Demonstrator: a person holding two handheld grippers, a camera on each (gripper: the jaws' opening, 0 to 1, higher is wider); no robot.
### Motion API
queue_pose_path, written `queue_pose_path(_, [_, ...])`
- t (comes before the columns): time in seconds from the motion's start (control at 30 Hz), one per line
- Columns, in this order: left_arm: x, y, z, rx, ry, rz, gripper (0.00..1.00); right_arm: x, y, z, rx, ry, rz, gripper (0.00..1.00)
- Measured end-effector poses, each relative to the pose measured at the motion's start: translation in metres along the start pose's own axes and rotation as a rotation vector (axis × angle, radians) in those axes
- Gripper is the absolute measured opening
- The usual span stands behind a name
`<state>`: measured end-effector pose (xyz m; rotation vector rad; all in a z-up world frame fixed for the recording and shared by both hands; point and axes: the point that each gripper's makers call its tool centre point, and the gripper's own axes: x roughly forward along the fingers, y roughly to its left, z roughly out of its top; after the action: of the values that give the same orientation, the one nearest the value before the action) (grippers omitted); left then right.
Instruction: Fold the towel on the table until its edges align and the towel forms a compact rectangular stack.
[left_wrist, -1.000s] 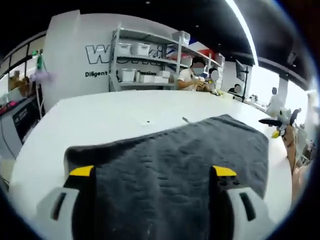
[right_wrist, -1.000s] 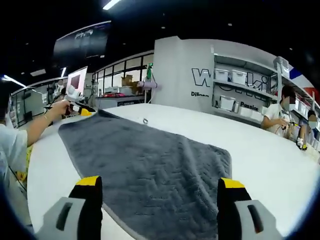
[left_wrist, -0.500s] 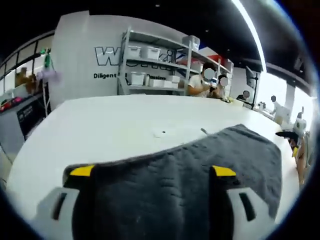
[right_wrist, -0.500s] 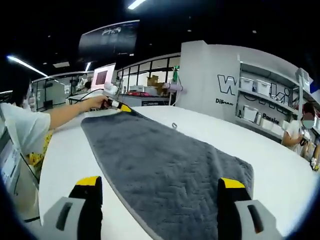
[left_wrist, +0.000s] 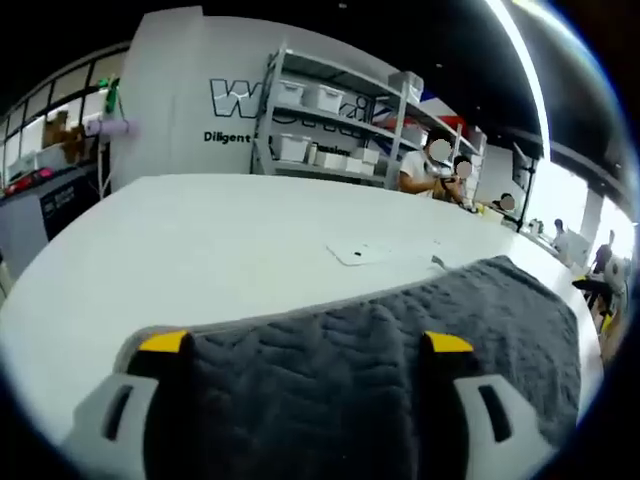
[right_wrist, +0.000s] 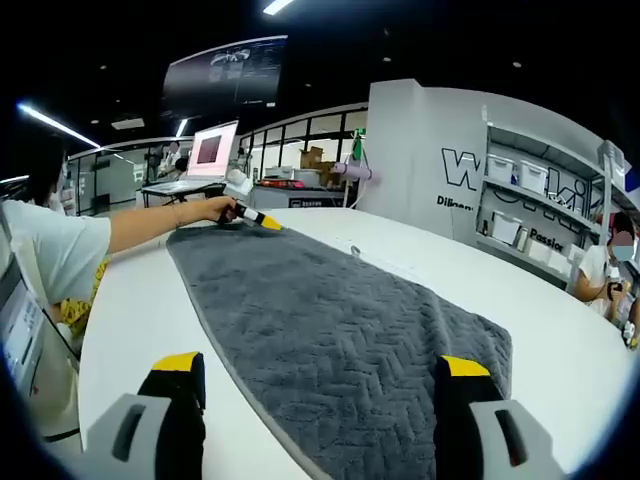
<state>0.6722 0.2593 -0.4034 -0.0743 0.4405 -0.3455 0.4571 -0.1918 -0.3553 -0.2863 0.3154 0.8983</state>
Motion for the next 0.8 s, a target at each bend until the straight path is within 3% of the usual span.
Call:
queue_pose_path(0.2, [-0.003, -0.003, 0.004, 0.028, 0.009, -0.013, 0.99, 0.000, -0.002, -0.002, 0.002, 0.004, -0.007, 0.99])
queue_pose_path(0.3, [-0.015, -0.011, 0.030, 0.066, -0.099, -0.009, 0.98, 0.000, -0.003, -0.003, 0.007, 0.009, -0.011, 0.99])
queue_pose_path(0.43, [-0.030, -0.026, 0.039, 0.078, -0.088, -0.029, 0.98, 0.000, -0.004, -0.005, 0.010, 0.013, -0.014, 0.99])
queue_pose_path(0.53, [-0.048, -0.045, 0.055, 0.093, -0.138, -0.068, 0.98, 0.000, -0.004, -0.005, 0.013, 0.010, -0.010, 0.99])
queue_pose_path(0.63, [-0.065, -0.059, 0.062, 0.113, -0.162, -0.097, 0.98, 0.000, -0.003, -0.005, 0.015, 0.011, -0.004, 0.99])
queue_pose_path(0.8, [-0.096, -0.079, 0.056, 0.144, -0.157, -0.137, 0.99, 0.001, -0.002, -0.006, 0.015, 0.014, 0.002, 0.99])
